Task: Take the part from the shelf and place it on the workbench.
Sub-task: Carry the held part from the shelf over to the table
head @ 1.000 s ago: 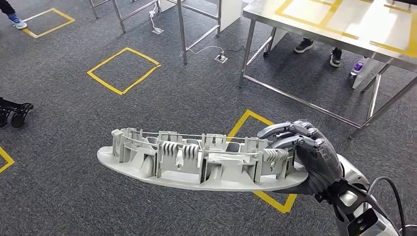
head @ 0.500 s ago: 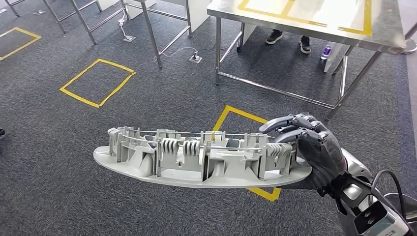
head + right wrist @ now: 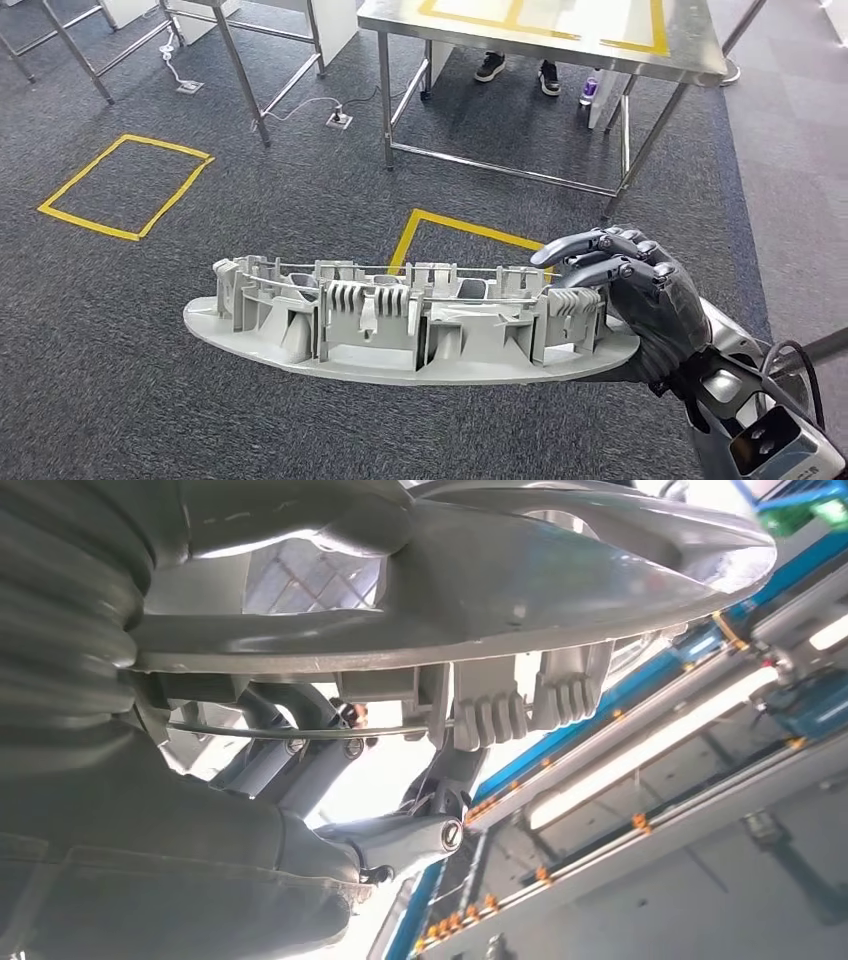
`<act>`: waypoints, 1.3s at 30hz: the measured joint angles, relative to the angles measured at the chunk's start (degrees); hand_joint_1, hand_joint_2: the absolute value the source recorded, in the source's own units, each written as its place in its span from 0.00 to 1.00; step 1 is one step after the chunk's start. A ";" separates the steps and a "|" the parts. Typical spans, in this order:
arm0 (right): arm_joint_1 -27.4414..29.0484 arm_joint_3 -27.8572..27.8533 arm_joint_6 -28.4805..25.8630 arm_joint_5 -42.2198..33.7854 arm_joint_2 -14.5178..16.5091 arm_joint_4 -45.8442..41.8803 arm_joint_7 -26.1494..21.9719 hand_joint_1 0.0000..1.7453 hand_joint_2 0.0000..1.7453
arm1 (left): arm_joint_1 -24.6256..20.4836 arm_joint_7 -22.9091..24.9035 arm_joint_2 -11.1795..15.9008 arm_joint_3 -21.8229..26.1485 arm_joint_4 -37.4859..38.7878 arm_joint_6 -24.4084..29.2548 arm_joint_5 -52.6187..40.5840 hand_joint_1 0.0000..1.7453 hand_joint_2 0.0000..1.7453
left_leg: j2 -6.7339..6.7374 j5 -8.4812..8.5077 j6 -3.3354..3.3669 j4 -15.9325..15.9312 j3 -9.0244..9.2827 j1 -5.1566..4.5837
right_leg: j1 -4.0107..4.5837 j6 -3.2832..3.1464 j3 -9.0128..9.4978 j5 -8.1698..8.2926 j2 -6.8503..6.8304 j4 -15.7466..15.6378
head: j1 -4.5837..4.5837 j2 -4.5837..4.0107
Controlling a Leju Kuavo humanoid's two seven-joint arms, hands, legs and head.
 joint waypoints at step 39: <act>-0.70 0.13 -1.46 1.64 0.61 0.04 0.24 1.00 1.00 | -0.21 -1.62 0.03 0.38 -0.07 -1.62 -1.02 0.00 1.00 | -1.29 -3.96 -2.17 -0.13 3.36 -0.09 | 0.43 -2.23 8.19 3.06 -0.56 -14.40 | -0.23 0.01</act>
